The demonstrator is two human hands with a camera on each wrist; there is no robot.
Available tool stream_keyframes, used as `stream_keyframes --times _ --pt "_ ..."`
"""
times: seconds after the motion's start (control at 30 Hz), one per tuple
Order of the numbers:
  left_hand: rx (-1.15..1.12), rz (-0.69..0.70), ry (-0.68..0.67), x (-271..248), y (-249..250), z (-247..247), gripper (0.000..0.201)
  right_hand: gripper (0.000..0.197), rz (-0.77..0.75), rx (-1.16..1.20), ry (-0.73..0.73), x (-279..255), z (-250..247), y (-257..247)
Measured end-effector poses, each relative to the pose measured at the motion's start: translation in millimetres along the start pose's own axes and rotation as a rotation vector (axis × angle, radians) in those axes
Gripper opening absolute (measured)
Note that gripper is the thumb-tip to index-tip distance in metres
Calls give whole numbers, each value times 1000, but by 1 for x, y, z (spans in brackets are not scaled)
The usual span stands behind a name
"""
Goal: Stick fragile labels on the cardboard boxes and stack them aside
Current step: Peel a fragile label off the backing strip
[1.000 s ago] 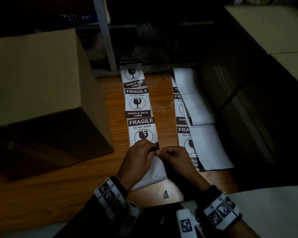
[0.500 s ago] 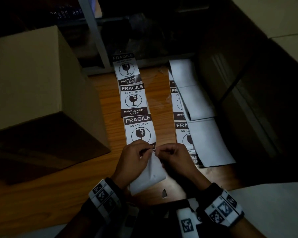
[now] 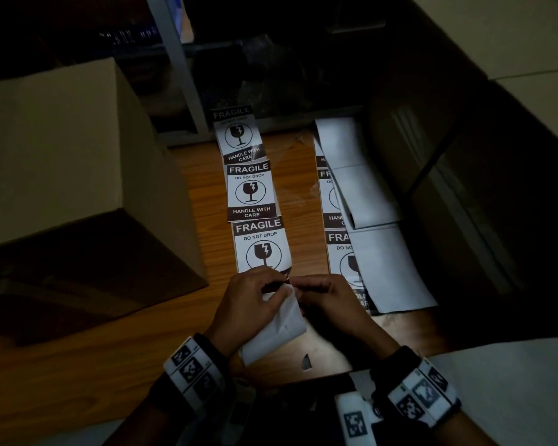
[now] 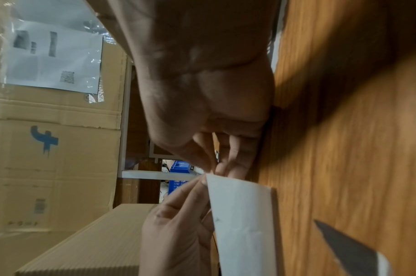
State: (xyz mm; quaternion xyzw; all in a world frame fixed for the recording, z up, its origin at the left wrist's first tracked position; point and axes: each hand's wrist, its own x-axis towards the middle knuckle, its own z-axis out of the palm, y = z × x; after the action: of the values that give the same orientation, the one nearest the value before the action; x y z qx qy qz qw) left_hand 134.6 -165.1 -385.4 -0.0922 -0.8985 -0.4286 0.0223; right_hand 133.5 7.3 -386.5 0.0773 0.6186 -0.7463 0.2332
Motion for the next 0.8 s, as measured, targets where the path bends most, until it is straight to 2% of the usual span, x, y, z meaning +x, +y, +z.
stream_keyframes --times 0.13,0.23,0.37,0.5,0.57,0.6,0.67,0.7,0.73,0.8 --pt "71 69 -29 0 3 0 16 27 -6 -56 49 -2 3 -2" --pt "65 54 -13 2 3 0 12 32 -21 -208 153 -6 7 -3" --pt "114 47 -79 1 -1 3 17 23 -20 -528 288 -6 10 0" --pt "142 87 -132 -1 2 0 18 15 -1 -554 336 0 10 -3" --pt "150 100 -70 -3 3 -5 17 12 0 -559 363 3 8 -3" --pt "157 81 11 -6 3 -9 15 10 -7 -576 395 4 8 -3" --pt "153 -34 202 -15 3 -18 10 3 -27 -639 450 2 8 -3" --pt "145 -98 254 -21 3 -21 9 7 -44 -688 456 1 8 -3" --pt "143 -138 265 -27 1 -23 9 12 -57 -745 439 -1 9 -4" --pt "179 -125 201 -39 -9 -22 11 23 -60 -902 376 -3 10 -11"
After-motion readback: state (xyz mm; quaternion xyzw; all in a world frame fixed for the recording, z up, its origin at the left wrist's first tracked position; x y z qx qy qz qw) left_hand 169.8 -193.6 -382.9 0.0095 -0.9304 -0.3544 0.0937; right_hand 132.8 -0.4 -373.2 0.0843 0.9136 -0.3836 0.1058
